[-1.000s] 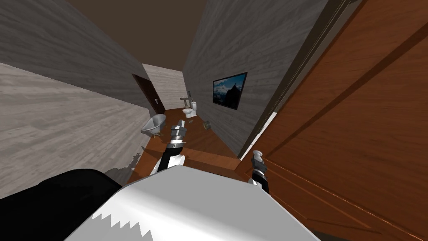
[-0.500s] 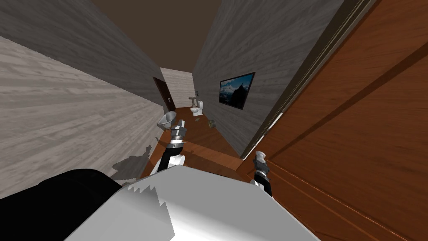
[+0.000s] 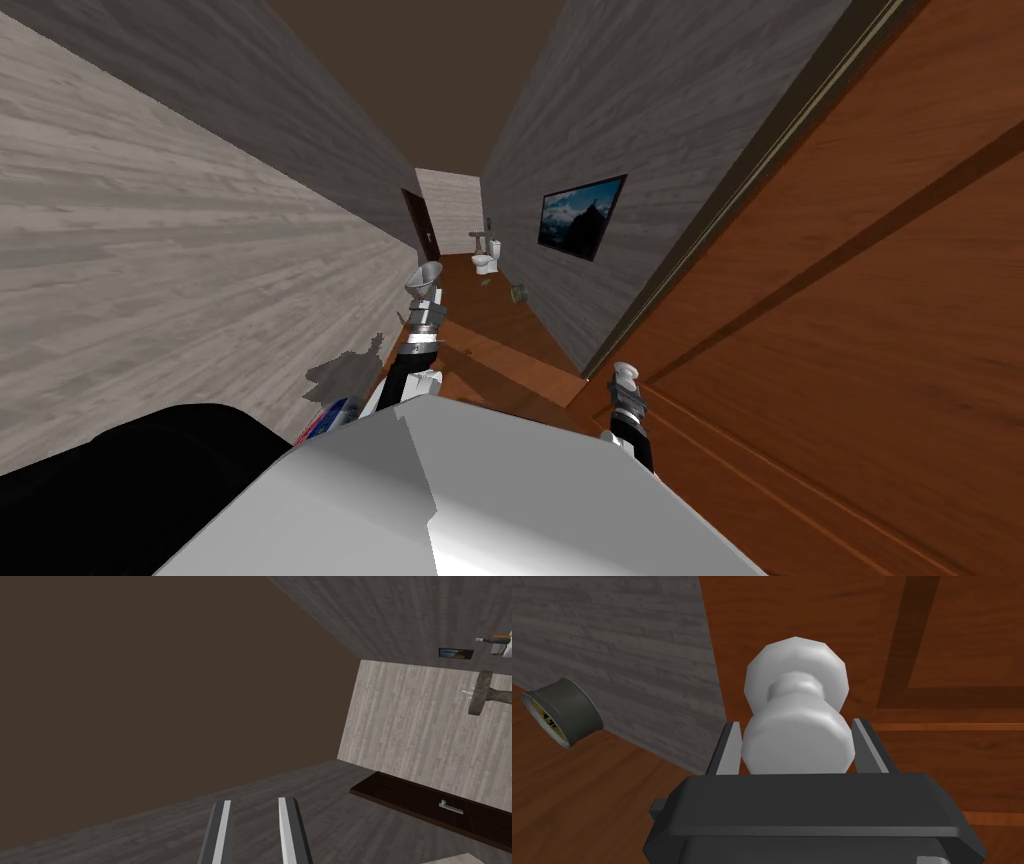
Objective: Pull the door open
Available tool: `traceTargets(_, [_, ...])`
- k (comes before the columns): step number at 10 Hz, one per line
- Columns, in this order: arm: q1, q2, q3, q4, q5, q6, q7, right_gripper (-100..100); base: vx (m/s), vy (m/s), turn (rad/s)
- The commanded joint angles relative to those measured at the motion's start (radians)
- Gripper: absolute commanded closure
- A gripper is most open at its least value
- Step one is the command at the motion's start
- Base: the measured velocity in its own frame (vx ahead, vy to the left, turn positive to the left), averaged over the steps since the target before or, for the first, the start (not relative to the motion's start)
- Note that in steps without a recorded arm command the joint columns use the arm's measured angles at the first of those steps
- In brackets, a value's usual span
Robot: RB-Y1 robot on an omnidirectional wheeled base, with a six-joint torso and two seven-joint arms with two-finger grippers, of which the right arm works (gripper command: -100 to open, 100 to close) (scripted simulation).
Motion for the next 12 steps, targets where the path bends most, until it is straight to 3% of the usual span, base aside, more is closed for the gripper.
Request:
traceTargets(1, [0.000, 0.000, 0.000, 0.000, 0.000, 0.000, 0.000, 100, -0.090, -0.011, 0.047])
traceTargets(8, [0.027, -0.031, 0.083, -0.030, 0.044, -0.003, -0.064, 100, -0.201, 0.020, 0.071])
traceTargets(11, [0.035, -0.036, 0.090, -0.044, 0.048, 0.001, -0.069, 100, -0.165, -0.017, 0.050])
traceTargets(12, [0.045, -0.044, 0.110, -0.051, 0.057, -0.002, -0.084, 100, -0.152, 0.003, 0.079])
